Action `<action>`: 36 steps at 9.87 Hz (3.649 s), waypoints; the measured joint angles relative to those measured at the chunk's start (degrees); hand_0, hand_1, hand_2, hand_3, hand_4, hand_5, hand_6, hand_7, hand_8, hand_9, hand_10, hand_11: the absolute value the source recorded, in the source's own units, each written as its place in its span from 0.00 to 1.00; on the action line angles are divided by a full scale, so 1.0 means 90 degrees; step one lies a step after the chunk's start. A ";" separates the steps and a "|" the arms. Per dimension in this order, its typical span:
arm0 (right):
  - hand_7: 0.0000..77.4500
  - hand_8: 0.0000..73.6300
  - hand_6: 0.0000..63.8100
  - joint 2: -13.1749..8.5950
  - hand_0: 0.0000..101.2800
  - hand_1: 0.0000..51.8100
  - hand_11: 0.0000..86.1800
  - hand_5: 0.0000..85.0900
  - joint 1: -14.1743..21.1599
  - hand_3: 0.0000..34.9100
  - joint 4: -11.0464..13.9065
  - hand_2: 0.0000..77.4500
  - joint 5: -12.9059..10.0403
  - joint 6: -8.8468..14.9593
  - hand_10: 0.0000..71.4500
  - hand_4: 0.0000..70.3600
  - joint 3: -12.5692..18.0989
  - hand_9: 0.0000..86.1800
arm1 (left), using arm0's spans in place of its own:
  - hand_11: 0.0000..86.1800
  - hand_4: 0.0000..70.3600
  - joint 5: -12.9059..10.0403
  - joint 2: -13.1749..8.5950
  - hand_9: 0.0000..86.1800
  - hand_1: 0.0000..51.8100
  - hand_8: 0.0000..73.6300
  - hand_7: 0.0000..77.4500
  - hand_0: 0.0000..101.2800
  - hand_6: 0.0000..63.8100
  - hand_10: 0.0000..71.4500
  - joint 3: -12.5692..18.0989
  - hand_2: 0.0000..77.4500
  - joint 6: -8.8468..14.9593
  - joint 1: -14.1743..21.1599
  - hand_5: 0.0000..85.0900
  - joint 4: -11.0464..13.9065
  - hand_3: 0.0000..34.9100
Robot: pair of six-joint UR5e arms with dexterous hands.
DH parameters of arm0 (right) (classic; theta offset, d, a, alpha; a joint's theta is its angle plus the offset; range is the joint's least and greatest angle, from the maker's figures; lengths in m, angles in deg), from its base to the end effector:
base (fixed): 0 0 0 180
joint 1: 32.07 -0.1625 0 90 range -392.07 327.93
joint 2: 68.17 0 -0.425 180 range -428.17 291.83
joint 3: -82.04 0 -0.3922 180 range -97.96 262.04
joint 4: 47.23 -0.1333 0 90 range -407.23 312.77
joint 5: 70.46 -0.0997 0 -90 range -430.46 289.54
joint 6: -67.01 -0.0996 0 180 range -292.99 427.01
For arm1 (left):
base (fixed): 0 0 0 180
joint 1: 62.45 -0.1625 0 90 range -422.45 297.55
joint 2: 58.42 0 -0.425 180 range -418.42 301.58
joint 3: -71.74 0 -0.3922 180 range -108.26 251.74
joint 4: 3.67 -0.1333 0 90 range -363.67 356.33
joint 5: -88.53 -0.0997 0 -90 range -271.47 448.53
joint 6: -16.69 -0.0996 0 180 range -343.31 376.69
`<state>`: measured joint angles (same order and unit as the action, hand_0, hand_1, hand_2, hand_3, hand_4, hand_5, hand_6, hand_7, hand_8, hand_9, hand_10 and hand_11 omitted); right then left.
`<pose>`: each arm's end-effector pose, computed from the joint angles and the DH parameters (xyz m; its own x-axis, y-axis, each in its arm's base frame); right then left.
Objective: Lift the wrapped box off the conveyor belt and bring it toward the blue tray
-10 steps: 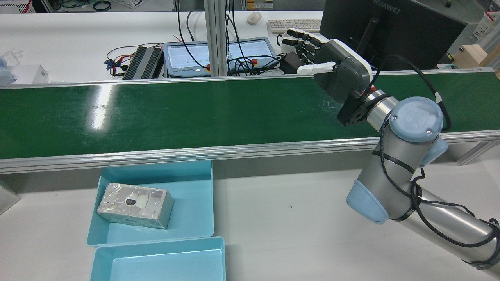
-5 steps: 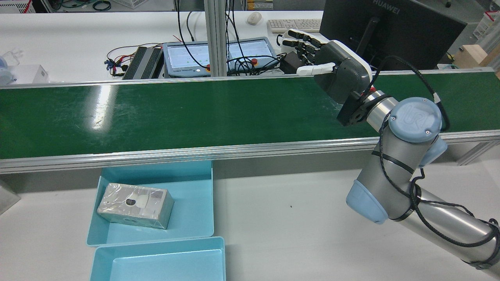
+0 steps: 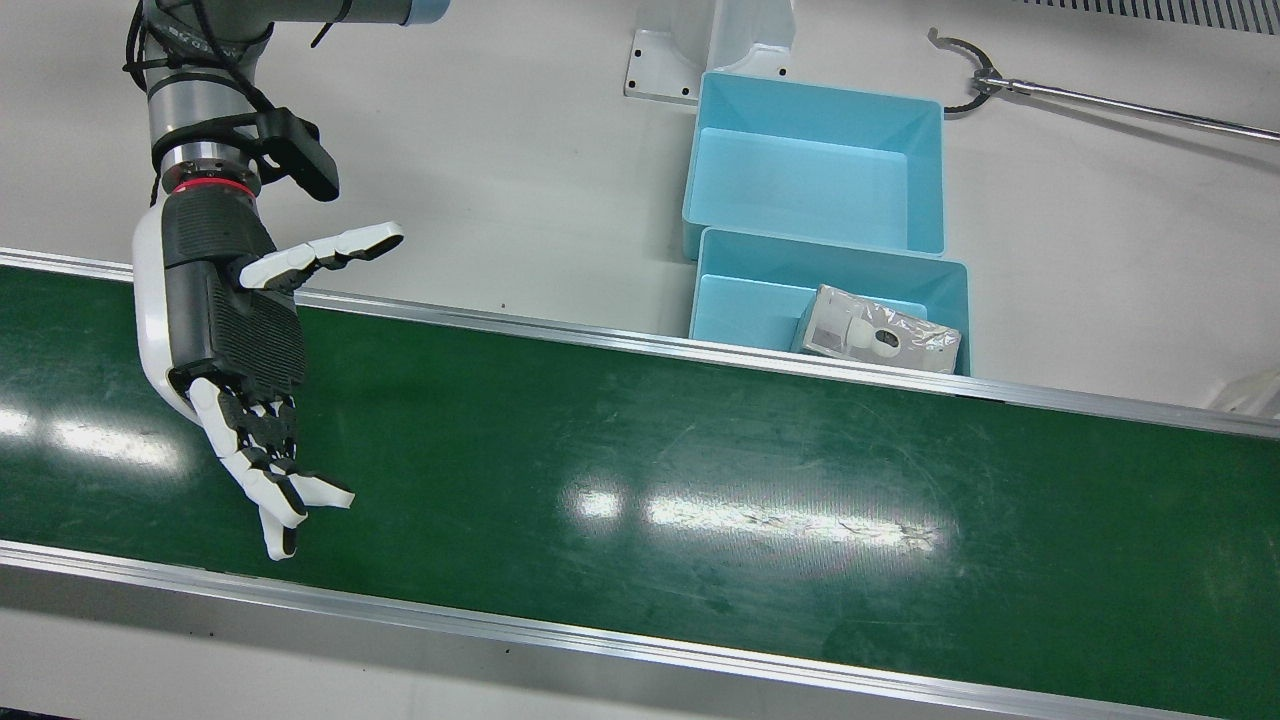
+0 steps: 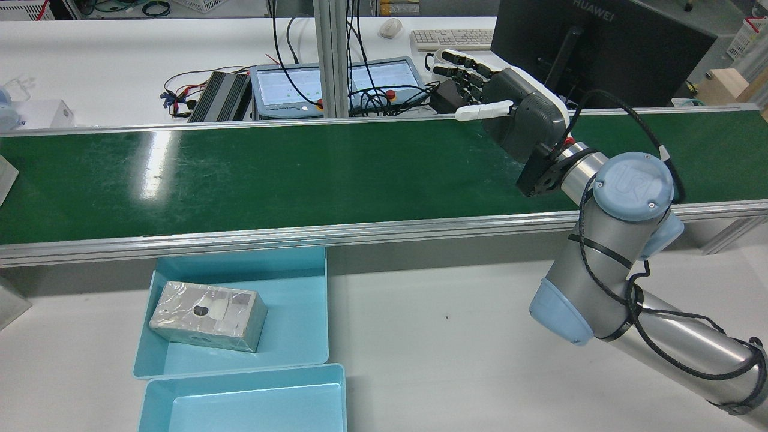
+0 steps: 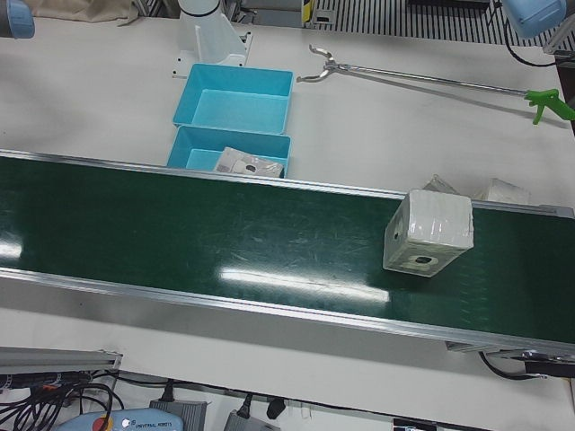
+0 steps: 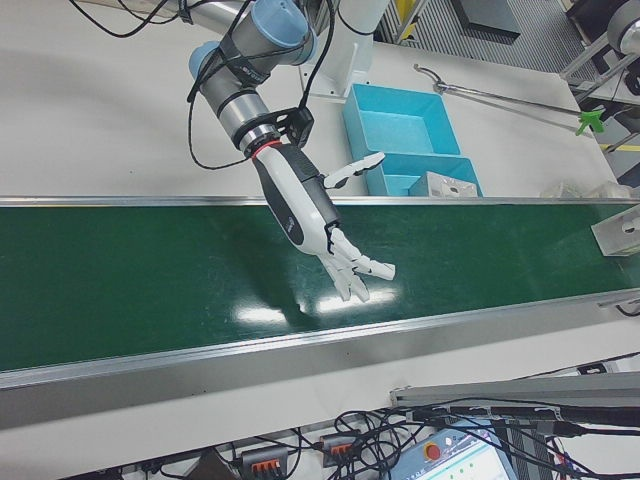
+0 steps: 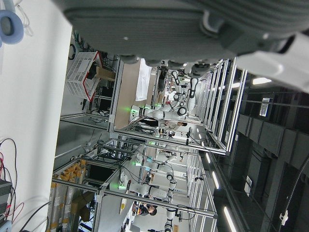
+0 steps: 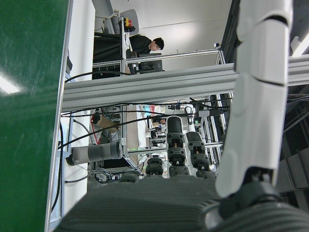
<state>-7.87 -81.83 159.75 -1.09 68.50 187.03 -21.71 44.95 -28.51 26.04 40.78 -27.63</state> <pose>-0.2646 -0.5733 0.3225 -0.9360 0.3422 -0.0824 0.1722 0.2412 -0.9551 -0.2222 -0.5132 0.5191 -0.9791 -0.1195 0.1645 -0.1626 -0.0255 -0.9864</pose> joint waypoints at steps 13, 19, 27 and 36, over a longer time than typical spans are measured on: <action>0.29 0.05 0.13 0.0003 0.46 0.22 0.01 0.17 0.0065 0.00 0.0009 0.08 0.0007 0.0099 0.00 0.15 0.0056 0.06 | 0.01 0.00 0.0000 0.0000 0.01 0.00 0.01 0.01 0.00 0.01 0.01 0.0000 0.01 0.0000 0.0000 0.01 0.0000 0.00; 0.25 0.05 0.11 0.0077 0.46 0.21 0.01 0.17 0.0072 0.00 0.0012 0.08 0.0002 0.0161 0.00 0.13 0.0090 0.05 | 0.01 0.00 0.0000 0.0000 0.00 0.00 0.01 0.01 0.00 0.01 0.00 0.0000 0.01 0.0000 0.0000 0.01 0.0000 0.00; 0.27 0.05 0.11 0.0069 0.46 0.21 0.01 0.17 0.0090 0.00 0.0010 0.08 -0.0002 0.0166 0.00 0.13 0.0067 0.05 | 0.01 0.00 0.0000 0.0000 0.00 0.00 0.01 0.01 0.00 0.01 0.00 0.0000 0.01 0.0000 0.0000 0.01 0.0000 0.00; 0.27 0.06 0.11 0.0052 0.46 0.21 0.01 0.17 0.0165 0.00 0.0000 0.09 -0.0012 0.0213 0.00 0.14 -0.0001 0.05 | 0.01 0.00 0.0000 0.0000 0.01 0.00 0.01 0.01 0.00 0.01 0.00 0.0000 0.01 0.0000 0.0000 0.01 0.0000 0.00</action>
<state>-7.40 -80.35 159.76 -1.20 70.42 187.02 -21.71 44.95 -28.51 26.04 40.78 -27.63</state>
